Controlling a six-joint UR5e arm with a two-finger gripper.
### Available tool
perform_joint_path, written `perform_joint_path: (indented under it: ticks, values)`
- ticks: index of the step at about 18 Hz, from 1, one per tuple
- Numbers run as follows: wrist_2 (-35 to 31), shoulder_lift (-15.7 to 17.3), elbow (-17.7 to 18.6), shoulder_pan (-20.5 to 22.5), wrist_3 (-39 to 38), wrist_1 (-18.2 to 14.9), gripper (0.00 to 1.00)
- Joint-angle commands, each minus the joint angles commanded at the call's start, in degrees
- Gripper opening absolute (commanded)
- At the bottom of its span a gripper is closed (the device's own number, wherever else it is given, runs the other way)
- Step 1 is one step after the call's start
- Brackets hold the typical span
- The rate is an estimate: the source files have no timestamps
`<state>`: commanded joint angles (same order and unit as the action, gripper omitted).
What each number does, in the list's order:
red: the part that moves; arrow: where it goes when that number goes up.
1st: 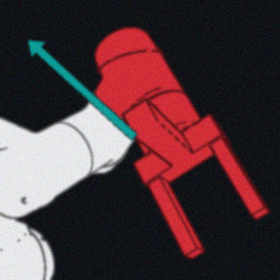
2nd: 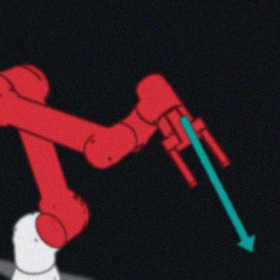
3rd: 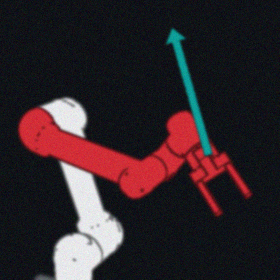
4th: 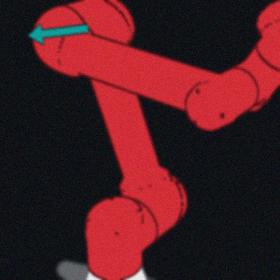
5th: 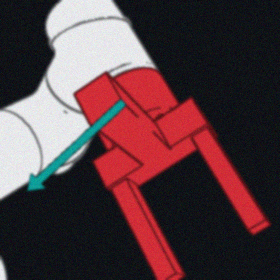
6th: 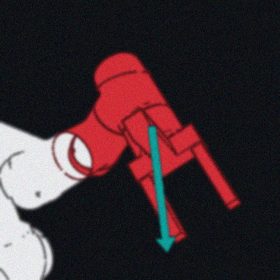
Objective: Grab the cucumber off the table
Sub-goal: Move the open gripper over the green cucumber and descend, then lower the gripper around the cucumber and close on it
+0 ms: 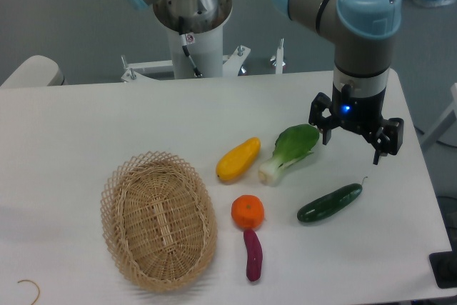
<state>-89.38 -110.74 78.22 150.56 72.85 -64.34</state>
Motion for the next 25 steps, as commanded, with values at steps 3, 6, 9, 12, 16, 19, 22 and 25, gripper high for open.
perform_joint_path:
  ticks: [3,6,9,12,16,19,22,25]
  values:
    - [0.09,-1.76,0.09,-0.8,2.02,0.36,1.0]
    - [-0.09,-3.51,0.35,-1.06,9.57,0.1,1.0]
    - [-0.09,-6.24,0.35,-1.06,13.36,0.18,1.0]
    - [-1.4,-8.53,0.88,-1.94,10.4,0.27,1.0]
    - [-2.55,-11.15,0.62,-1.59,6.08,0.44,1.0]
    - [-6.13,-13.71,0.79,-1.5,6.6,2.9,1.0]
    - [-8.17,-16.43,0.44,-1.5,6.52,4.83,1.0]
    - [-8.35,-18.28,1.67,-1.59,6.78,10.72,1.0]
